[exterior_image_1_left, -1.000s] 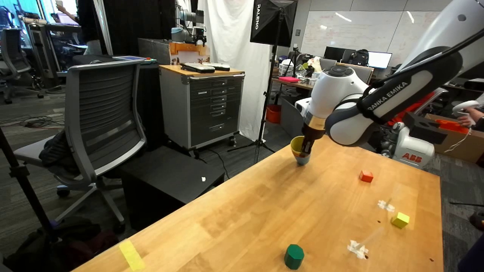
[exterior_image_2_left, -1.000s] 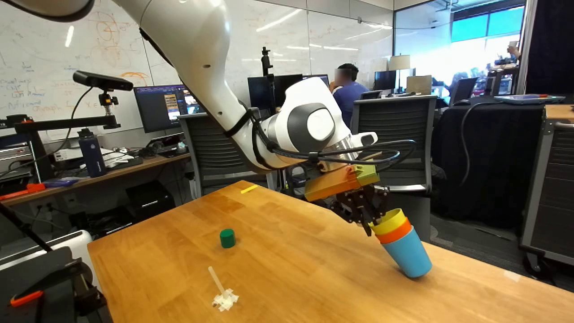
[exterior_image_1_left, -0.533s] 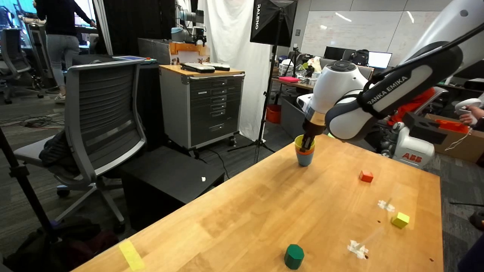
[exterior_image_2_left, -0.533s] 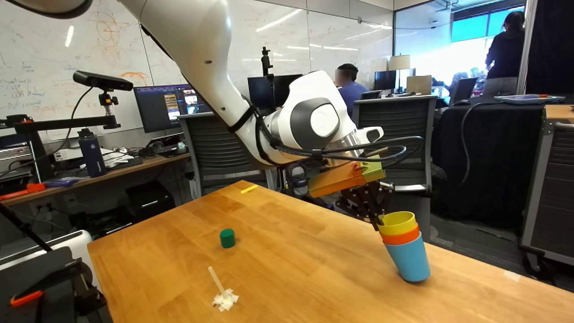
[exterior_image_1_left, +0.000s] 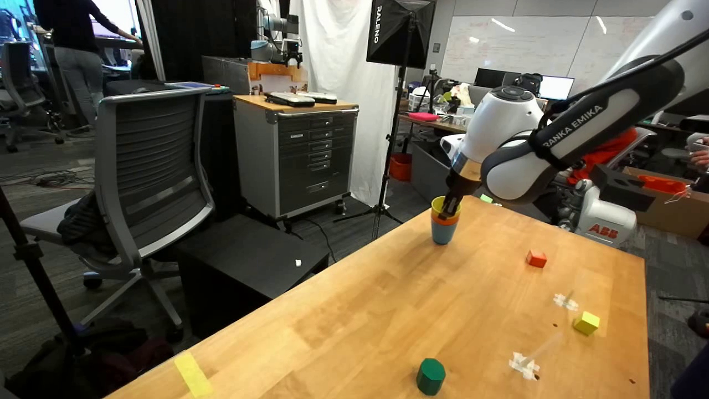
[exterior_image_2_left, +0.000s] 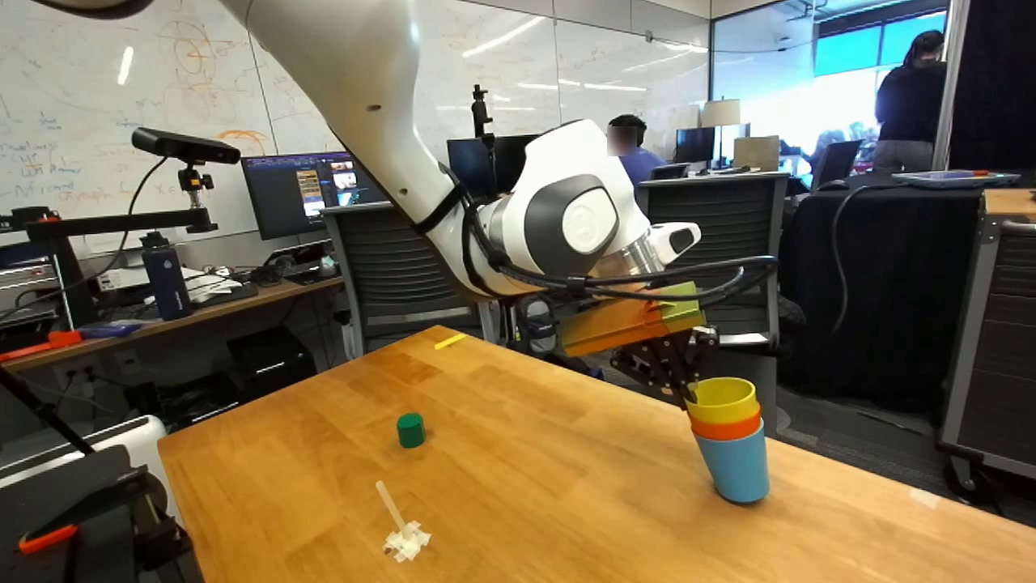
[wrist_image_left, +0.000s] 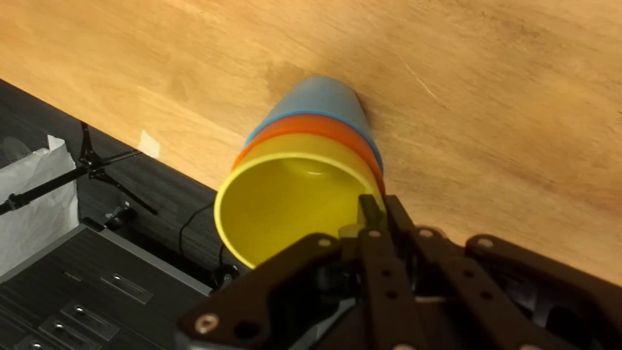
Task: Stack the orange cup on top of the blue cup then stack the yellow cup on top of the orange cup
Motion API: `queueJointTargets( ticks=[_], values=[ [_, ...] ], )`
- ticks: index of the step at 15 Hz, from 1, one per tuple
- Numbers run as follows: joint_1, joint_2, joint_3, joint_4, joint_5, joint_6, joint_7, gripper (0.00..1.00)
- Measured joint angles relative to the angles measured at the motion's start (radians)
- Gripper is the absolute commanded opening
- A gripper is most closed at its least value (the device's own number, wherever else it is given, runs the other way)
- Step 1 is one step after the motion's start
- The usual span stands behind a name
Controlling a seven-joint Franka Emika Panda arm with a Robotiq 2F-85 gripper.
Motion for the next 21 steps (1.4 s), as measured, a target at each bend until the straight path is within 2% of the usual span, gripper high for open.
queueJointTargets(
  ticks=[8,9,13,17,19,21],
  values=[
    [-0.103,-0.055,0.023,-0.099,0.028,0.095,-0.044,0.01],
    [-0.12,-0.061,0.029,-0.11,0.029,0.101,-0.051,0.23],
    [-0.178,-0.075,0.064,-0.142,0.039,0.111,-0.076,0.54],
    [-0.205,-0.087,0.095,-0.156,0.057,0.111,-0.1,0.85],
    [-0.209,-0.092,0.105,-0.158,0.063,0.111,-0.107,1.0],
    [-0.212,-0.096,0.112,-0.158,0.066,0.111,-0.111,1.0]
  ],
)
